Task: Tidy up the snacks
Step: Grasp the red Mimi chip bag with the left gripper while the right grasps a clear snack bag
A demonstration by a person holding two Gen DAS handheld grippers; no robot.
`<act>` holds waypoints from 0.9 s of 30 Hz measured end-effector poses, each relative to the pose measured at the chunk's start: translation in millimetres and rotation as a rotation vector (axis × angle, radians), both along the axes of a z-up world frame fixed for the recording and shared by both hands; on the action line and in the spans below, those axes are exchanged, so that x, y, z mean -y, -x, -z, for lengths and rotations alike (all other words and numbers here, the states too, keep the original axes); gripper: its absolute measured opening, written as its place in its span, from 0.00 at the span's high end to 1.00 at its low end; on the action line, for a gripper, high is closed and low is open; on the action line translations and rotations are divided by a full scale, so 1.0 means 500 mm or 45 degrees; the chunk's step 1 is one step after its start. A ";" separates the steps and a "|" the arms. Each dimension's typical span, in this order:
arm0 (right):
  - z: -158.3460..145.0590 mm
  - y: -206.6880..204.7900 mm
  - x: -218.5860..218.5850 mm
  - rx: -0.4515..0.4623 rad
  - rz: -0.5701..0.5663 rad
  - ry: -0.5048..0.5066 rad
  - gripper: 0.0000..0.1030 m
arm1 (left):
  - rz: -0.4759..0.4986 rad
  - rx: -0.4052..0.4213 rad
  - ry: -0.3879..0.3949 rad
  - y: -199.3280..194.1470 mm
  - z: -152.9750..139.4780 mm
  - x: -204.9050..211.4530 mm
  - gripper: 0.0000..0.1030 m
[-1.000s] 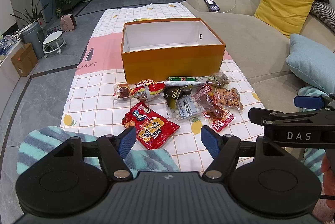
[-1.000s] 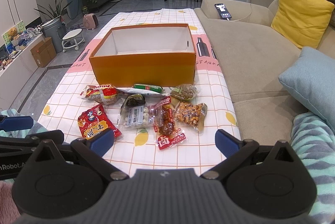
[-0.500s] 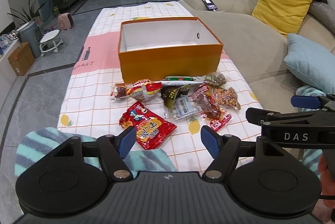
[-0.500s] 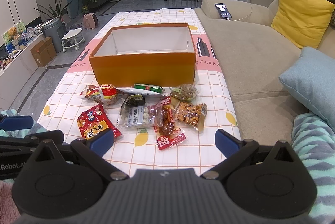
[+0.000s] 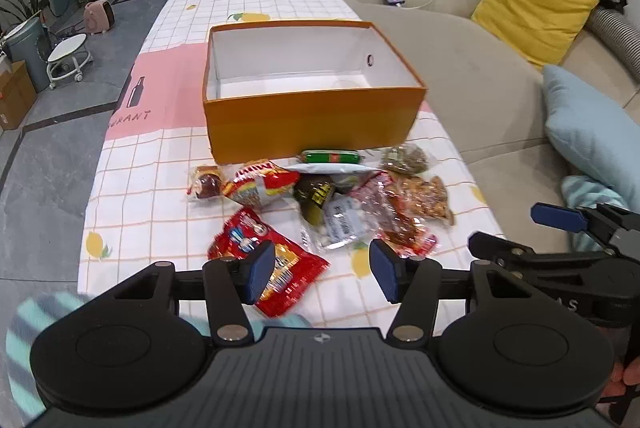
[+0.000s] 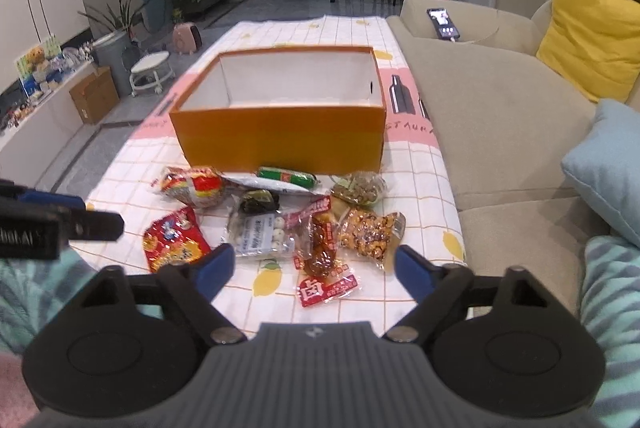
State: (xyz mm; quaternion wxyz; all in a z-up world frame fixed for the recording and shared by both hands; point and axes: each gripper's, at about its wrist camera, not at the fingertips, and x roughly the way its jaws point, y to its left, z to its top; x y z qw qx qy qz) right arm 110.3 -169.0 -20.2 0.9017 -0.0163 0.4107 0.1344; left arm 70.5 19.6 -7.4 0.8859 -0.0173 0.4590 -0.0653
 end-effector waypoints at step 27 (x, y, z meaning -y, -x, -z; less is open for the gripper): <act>0.211 -0.362 0.053 -0.307 0.152 -0.027 0.23 | 0.388 -0.271 -0.439 -0.310 0.207 -0.015 0.23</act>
